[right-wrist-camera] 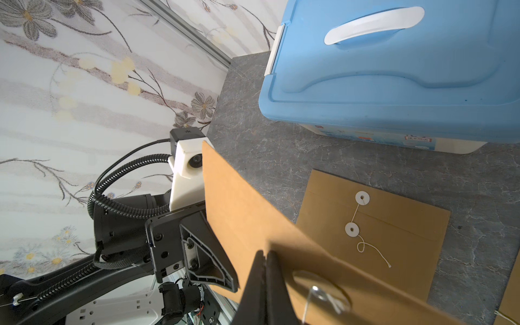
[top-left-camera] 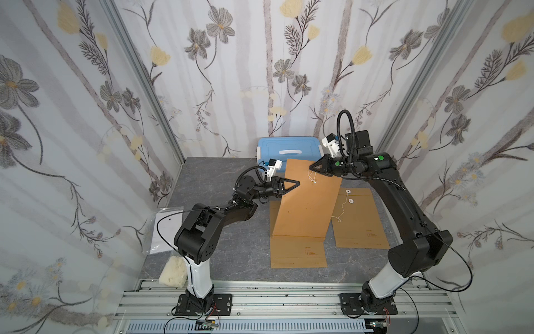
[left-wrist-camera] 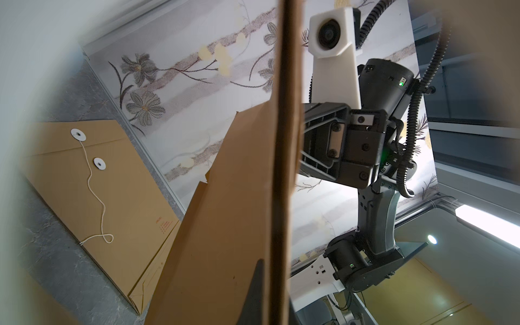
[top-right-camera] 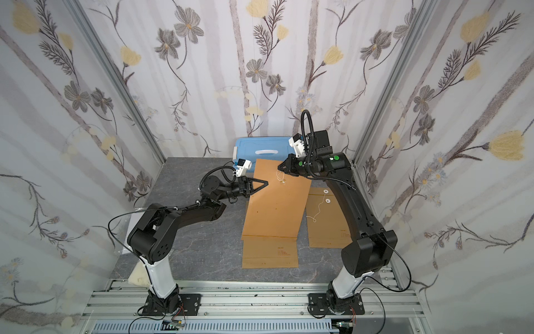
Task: Close the mouth of the file bag
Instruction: Close the file bag.
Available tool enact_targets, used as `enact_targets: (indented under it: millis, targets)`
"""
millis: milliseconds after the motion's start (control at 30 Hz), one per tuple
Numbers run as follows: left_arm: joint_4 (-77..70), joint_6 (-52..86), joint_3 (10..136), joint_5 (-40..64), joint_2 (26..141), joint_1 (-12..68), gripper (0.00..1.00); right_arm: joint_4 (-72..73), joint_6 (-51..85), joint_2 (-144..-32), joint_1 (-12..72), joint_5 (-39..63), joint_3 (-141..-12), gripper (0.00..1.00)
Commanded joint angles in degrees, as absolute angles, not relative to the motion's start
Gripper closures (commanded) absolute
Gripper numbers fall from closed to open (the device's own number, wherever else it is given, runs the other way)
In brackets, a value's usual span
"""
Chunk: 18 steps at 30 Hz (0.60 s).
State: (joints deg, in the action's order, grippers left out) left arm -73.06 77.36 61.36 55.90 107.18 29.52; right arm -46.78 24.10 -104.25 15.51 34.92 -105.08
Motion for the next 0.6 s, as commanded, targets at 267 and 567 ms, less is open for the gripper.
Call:
enact_targets:
  millis: [267,567]
  targets:
    - [-72.5,74.9,61.0,58.0,104.6,29.4,1.00,-50.2,24.1,-101.7,15.2,25.4,-104.4,1.00]
    - [-69.6,72.9,61.0,57.9,103.8,29.4,1.00,-52.9,22.8,-99.9,14.3,16.7,-103.4,1.00]
